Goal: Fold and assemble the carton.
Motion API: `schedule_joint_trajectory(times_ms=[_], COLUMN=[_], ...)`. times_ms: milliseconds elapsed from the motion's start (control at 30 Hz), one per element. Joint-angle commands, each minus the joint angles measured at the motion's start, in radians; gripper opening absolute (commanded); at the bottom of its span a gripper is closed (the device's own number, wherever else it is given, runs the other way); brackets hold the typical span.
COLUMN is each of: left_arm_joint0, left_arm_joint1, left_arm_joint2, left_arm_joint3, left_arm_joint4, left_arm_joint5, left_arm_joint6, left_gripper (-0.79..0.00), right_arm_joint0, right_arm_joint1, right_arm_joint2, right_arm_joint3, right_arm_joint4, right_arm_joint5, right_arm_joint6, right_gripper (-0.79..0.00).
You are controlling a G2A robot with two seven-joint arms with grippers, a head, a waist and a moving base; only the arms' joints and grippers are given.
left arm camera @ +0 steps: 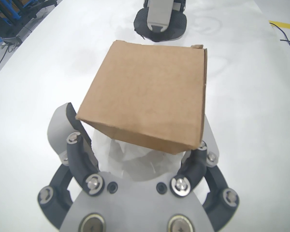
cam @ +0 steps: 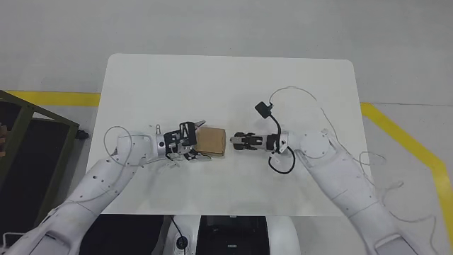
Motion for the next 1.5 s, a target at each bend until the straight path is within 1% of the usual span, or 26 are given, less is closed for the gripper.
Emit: schedule_joint_trajectory(times_ms=[0, 33, 67, 233, 333, 400, 433, 533, 600, 700, 867, 1000, 1100, 1167, 1467], left_arm_joint0=[0.01, 0.017, 0.024, 0.084, 0.133, 0.161, 0.174, 0.207, 0.226, 0.253, 0.302, 0.335, 0.354, 0.362, 0.362], left_arm_joint1=[0.008, 0.013, 0.019, 0.061, 0.083, 0.092, 0.096, 0.102, 0.107, 0.114, 0.125, 0.132, 0.135, 0.136, 0.136], left_arm_joint2=[-0.016, -0.027, -0.044, -0.159, -0.229, -0.262, -0.274, -0.307, -0.33, -0.374, -0.442, -0.487, -0.513, -0.523, -0.523], left_arm_joint3=[-0.011, -0.017, -0.022, -0.08, -0.123, -0.145, -0.154, -0.174, -0.18, -0.184, -0.189, -0.189, -0.191, -0.196, -0.196], left_arm_joint4=[0.005, 0.005, 0.0, -0.006, 0.001, -0.001, -0.001, -0.007, -0.019, -0.034, -0.065, -0.082, -0.094, -0.102, -0.102], left_arm_joint5=[-0.016, -0.033, -0.052, -0.124, -0.129, -0.127, -0.121, -0.09, -0.081, -0.054, -0.043, -0.028, -0.019, -0.01, -0.01], left_arm_joint6=[0.019, 0.032, 0.049, 0.128, 0.145, 0.142, 0.134, 0.107, 0.102, 0.087, 0.094, 0.101, 0.107, 0.11, 0.11], left_gripper=[0.0, 0.0, 0.0, 0.0, 0.0, 0.0, 0.0, 0.0, 0.0, 0.0, 0.0, 0.0, 0.0, 0.0, 0.0], right_arm_joint0=[-0.013, -0.019, -0.026, -0.056, -0.058, -0.053, -0.048, -0.041, -0.037, -0.025, 0.029, 0.082, 0.116, 0.116, 0.116], right_arm_joint1=[0.008, 0.013, 0.016, 0.033, 0.038, 0.038, 0.038, 0.04, 0.041, 0.04, 0.029, 0.014, 0.008, 0.008, 0.008], right_arm_joint2=[0.026, 0.039, 0.051, 0.098, 0.095, 0.082, 0.073, 0.03, 0.007, -0.025, -0.087, -0.135, -0.158, -0.158, -0.158], right_arm_joint3=[-0.017, -0.025, -0.035, -0.082, -0.101, -0.118, -0.136, -0.223, -0.279, -0.342, -0.339, -0.305, -0.266, -0.266, -0.266], right_arm_joint4=[-0.008, -0.014, -0.017, -0.031, -0.054, -0.084, -0.112, -0.295, -0.414, -0.55, -0.682, -0.713, -0.676, -0.676, -0.676], right_arm_joint5=[-0.014, -0.019, -0.022, -0.035, -0.026, -0.025, -0.039, -0.115, -0.122, -0.159, -0.222, -0.291, -0.4, -0.4, -0.4], right_arm_joint6=[-0.007, -0.011, -0.013, -0.012, 0.03, 0.036, 0.034, 0.022, -0.002, -0.034, -0.072, -0.101, -0.115, -0.115, -0.115], right_gripper=[-0.277, -0.095, 0.0, 0.0, 0.0, 0.0, 0.0, 0.0, 0.0, 0.0, 0.0, 0.0, 0.0, 0.0, 0.0])
